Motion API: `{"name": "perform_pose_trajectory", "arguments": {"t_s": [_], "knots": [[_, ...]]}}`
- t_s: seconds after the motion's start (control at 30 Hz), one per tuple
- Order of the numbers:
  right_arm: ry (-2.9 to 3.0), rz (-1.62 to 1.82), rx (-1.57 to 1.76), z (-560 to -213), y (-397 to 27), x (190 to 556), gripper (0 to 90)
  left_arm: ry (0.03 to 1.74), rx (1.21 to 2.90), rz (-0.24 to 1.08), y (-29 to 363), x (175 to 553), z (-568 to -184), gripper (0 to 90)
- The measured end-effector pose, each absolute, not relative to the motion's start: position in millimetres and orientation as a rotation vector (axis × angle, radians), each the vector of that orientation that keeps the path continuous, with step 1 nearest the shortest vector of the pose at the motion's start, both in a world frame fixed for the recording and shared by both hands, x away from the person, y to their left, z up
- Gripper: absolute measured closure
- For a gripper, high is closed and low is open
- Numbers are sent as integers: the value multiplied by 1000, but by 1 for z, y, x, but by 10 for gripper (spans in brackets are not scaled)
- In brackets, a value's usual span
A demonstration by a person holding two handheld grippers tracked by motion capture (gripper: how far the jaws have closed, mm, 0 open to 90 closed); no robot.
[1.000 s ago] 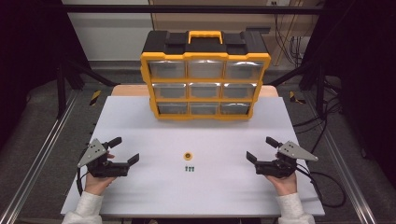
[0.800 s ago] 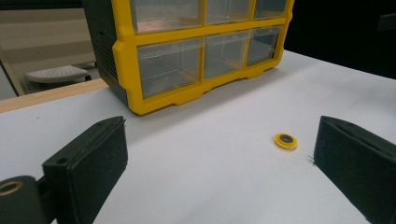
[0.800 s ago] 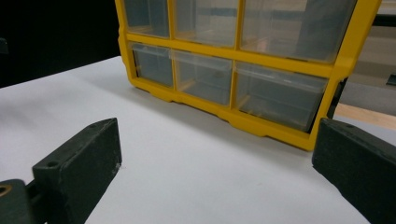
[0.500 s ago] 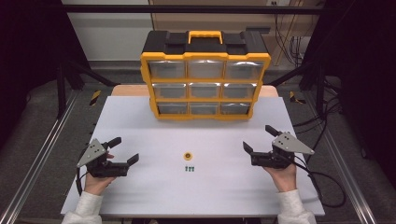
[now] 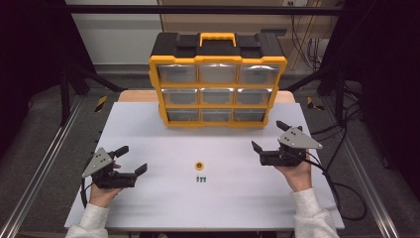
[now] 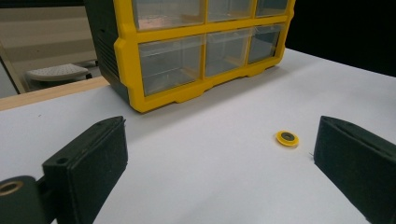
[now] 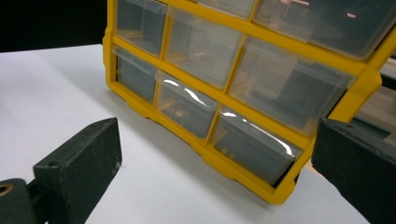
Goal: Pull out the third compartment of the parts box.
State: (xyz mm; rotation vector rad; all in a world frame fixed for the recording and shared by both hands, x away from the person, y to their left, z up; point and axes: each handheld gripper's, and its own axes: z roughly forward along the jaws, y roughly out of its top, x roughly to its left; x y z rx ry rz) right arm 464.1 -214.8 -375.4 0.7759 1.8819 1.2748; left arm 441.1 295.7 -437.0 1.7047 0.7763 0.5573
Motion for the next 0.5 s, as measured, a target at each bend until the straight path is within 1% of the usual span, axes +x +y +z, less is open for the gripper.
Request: {"name": "perform_pose_trajectory", "arguments": {"t_s": [0.4,0.5], "knots": [[1893,1153,675,-352,-203,475,11,780,1703,559,296,441,-437,25],[1897,1077,613,-344,-196,477,12,776,1708,559,296,441,-437,25]]}}
